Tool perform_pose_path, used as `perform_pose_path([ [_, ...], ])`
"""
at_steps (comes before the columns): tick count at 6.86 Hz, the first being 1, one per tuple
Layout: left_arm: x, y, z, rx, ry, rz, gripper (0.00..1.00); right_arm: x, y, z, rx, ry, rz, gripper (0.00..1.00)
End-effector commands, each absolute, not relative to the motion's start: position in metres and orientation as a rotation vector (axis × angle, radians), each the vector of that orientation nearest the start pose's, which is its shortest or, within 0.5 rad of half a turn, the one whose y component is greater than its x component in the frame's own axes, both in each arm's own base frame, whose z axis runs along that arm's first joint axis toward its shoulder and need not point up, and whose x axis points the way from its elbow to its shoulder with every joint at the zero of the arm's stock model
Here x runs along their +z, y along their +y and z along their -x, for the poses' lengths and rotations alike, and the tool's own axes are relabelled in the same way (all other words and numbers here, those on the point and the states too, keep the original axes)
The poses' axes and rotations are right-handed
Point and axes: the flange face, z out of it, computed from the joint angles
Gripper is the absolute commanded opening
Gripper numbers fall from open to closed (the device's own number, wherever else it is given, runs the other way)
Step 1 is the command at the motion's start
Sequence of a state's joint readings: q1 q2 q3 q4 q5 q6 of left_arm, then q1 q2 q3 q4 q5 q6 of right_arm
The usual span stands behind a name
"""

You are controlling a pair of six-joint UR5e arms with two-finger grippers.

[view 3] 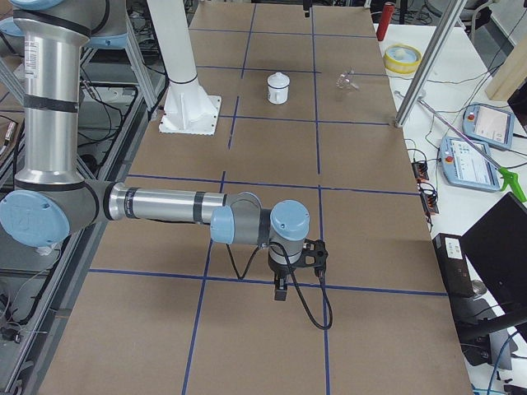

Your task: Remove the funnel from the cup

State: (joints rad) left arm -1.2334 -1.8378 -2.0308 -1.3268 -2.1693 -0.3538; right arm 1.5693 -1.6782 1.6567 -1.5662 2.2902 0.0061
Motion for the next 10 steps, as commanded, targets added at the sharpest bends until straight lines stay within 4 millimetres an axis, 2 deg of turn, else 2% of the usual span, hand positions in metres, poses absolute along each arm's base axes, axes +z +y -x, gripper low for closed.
perform_pose_path([
  [1, 0.467, -0.538, 0.05, 0.169, 0.734, -0.207, 1.0, 0.67, -0.445, -0.067, 0.01, -0.719, 0.019, 1.0],
  [2, 0.521, -0.525, 0.07, 0.183, 0.733, -0.15, 1.0, 0.67, -0.445, -0.067, 0.01, -0.719, 0.019, 1.0],
  [3, 0.575, -0.503, 0.073, 0.13, 0.746, -0.05, 1.0, 0.67, -0.445, -0.067, 0.01, -0.719, 0.019, 1.0],
  [4, 0.621, -0.491, 0.079, 0.094, 0.759, 0.027, 1.0, 0.67, -0.445, -0.067, 0.01, -0.719, 0.019, 1.0],
  [5, 0.64, -0.476, 0.078, 0.092, 0.76, 0.026, 1.0, 0.67, -0.445, -0.067, 0.01, -0.719, 0.019, 1.0],
  [6, 0.651, -0.461, 0.078, 0.089, 0.76, 0.029, 1.0, 0.671, -0.445, -0.067, 0.011, -0.719, 0.02, 1.0],
  [7, 0.641, -0.471, 0.079, 0.085, 0.751, 0.025, 1.0, 0.67, -0.445, -0.067, 0.01, -0.719, 0.019, 1.0],
  [10, 0.64, -0.472, 0.079, 0.091, 0.748, 0.017, 1.0, 0.67, -0.445, -0.067, 0.01, -0.719, 0.019, 1.0],
])
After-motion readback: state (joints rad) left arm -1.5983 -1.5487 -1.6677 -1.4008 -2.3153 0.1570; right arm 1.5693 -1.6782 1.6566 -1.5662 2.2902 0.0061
